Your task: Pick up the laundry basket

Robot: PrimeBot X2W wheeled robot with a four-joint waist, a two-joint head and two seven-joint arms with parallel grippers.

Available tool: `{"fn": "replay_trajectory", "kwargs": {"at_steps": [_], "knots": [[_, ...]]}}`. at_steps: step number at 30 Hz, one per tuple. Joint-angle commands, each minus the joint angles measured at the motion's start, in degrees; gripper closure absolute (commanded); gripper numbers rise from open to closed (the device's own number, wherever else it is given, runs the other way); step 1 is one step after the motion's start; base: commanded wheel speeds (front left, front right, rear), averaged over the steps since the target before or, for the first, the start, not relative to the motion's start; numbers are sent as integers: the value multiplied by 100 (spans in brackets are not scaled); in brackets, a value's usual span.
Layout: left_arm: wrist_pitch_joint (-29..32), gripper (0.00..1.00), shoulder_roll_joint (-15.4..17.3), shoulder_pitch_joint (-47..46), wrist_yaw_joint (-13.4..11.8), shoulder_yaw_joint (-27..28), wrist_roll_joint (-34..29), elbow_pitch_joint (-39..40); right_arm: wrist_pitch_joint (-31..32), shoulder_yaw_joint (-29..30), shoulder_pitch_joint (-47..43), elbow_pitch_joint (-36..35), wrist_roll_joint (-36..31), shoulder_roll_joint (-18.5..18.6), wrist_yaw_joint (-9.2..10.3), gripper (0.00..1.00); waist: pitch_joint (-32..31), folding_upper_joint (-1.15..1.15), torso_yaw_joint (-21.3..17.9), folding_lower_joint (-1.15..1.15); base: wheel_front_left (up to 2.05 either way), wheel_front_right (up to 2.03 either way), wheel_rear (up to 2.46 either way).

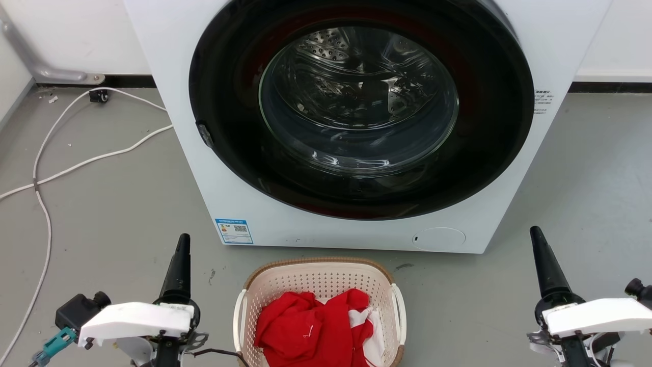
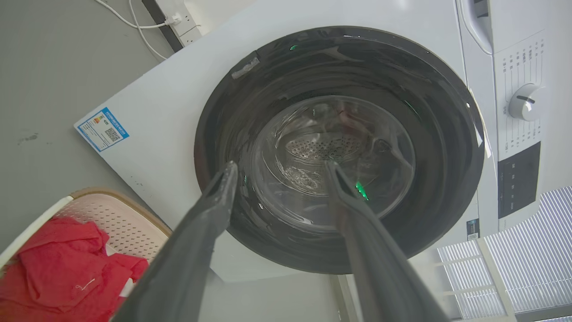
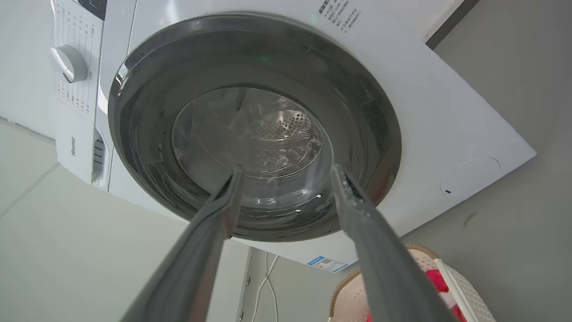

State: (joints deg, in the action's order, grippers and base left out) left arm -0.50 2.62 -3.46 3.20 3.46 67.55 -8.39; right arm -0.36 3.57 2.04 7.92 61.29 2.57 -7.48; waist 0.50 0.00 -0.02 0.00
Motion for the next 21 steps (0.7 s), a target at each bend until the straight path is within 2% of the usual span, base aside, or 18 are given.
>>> {"fn": "replay_trajectory", "kwargs": {"at_steps": [1,3,9,21], "knots": [[-73,0,18,-44,-60,-71,-289,157,-76,-44,-1,-163,-351,19,-1,0,1,0,2,0,0,0,0],[-141,0,19,-33,-137,-149,-602,203,-144,-100,-32,-215,-729,20,-1,0,2,0,3,0,0,0,0],[-264,0,20,13,-230,-262,-1194,268,-271,-149,-100,-247,-1266,23,-1,0,2,0,3,0,0,0,0],[-494,0,22,104,-297,-379,-2219,473,-500,-295,-201,-428,-2249,27,-2,0,15,0,8,0,0,0,0]]}}
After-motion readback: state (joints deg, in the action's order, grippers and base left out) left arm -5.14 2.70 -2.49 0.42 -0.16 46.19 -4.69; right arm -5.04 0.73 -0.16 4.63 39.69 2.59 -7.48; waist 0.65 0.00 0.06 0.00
